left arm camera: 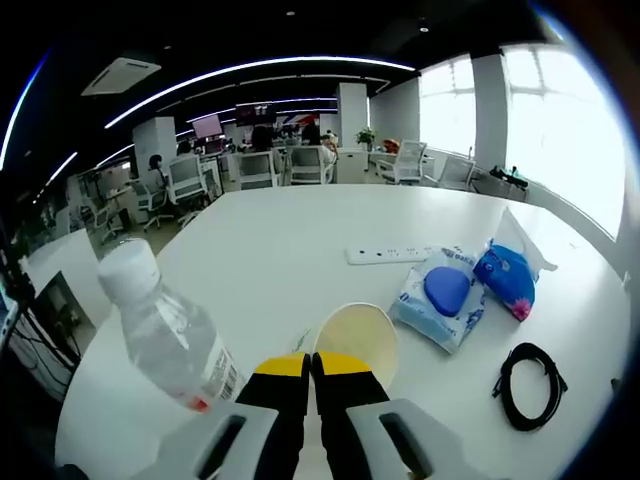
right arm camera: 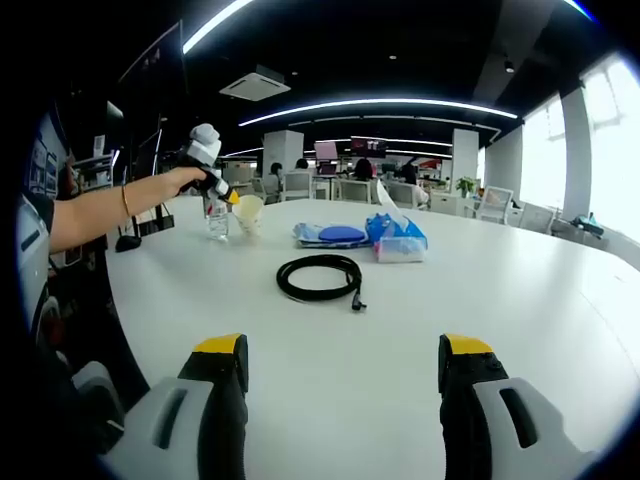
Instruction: Arrange the tabletop items into an orderly group along one side of the table until the central work area is clear of visible clutter.
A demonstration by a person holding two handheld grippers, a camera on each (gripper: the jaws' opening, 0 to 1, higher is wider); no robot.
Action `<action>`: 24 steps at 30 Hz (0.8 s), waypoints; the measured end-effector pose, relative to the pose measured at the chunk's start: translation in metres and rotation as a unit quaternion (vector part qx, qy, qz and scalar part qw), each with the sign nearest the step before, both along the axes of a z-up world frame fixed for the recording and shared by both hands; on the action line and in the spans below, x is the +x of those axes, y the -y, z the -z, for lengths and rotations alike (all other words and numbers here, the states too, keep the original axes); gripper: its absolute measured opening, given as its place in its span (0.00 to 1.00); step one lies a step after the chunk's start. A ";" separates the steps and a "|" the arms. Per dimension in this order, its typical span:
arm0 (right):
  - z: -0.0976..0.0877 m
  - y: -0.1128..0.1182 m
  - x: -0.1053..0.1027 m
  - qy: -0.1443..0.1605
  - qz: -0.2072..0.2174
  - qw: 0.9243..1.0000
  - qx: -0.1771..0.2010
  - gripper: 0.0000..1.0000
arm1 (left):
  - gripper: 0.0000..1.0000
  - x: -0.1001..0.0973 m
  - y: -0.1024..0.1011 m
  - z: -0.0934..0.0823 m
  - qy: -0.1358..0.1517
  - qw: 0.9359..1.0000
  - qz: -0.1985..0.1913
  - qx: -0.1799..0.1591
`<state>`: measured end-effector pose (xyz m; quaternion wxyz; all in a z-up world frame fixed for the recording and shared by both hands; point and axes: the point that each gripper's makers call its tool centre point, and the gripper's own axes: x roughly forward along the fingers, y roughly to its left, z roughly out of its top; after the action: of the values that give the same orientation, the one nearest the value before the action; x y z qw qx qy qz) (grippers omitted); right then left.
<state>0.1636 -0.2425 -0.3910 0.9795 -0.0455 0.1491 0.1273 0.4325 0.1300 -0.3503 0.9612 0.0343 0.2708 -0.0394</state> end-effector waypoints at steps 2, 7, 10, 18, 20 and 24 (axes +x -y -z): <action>0.000 -0.001 0.000 0.000 -0.002 1.000 -0.002 0.75 | 0.00 0.000 -0.001 -0.001 -0.003 1.000 -0.001 -0.001; 0.002 -0.005 -0.001 -0.003 -0.009 1.000 -0.002 0.75 | 0.00 -0.004 -0.002 -0.001 -0.014 1.000 -0.006 -0.019; 0.001 -0.006 -0.002 -0.001 -0.011 1.000 -0.001 0.75 | 0.00 -0.007 -0.001 -0.001 -0.018 1.000 -0.006 -0.022; 0.002 -0.009 -0.003 -0.002 -0.018 1.000 -0.005 0.75 | 0.00 -0.014 0.000 -0.001 -0.033 0.999 -0.006 -0.034; 0.001 -0.009 -0.004 -0.002 -0.019 1.000 -0.007 0.75 | 0.00 -0.017 0.002 0.000 -0.039 0.998 -0.006 -0.044; 0.000 -0.009 -0.005 -0.001 -0.019 1.000 -0.008 0.75 | 0.00 -0.025 0.007 0.003 -0.049 0.997 -0.005 -0.058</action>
<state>0.1590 -0.2337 -0.3912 0.9765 -0.0558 0.1499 0.1444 0.4072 0.1226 -0.3534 0.9472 -0.0251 0.3154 -0.0521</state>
